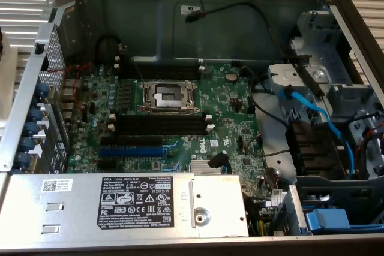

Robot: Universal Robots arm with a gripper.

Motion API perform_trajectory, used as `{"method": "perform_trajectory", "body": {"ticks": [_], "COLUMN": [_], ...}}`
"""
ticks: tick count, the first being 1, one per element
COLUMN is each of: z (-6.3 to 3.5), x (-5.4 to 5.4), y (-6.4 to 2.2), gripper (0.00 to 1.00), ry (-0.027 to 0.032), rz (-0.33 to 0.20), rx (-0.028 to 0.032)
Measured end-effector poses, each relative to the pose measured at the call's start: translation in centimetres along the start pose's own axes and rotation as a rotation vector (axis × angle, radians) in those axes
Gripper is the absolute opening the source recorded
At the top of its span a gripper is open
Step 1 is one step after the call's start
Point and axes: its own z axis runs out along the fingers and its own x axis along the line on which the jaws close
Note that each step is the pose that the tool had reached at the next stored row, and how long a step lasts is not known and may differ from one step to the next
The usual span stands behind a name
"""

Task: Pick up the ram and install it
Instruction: 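Pick up the ram and move it above insertion slot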

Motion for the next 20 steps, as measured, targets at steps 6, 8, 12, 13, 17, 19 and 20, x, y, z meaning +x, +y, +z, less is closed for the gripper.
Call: {"method": "perform_trajectory", "body": {"ticks": [6, 8, 12, 13, 17, 19, 20], "z": [0.03, 0.08, 0.29, 0.34, 0.5, 0.53, 0.54], "x": [0.0, 0.0, 0.0, 0.0, 0.11, 0.15, 0.15], "y": [0.01, 0.01, 0.01, 0.01, 0.0, 0.0, 0.0], "gripper": [0.1, 0.1, 0.1, 0.1, 0.1, 0.1, 0.1], "ry": [0.0009, 0.0023, 0.0044, 0.0046, 0.0067, 0.0085, 0.0087], "rz": [-0.106, -0.136, -0.183, -0.192, -0.218, -0.222, -0.222], "rx": [-0.002, -0.0105, -0.0314, -0.0366, -0.0539, -0.0568, -0.0567]}}
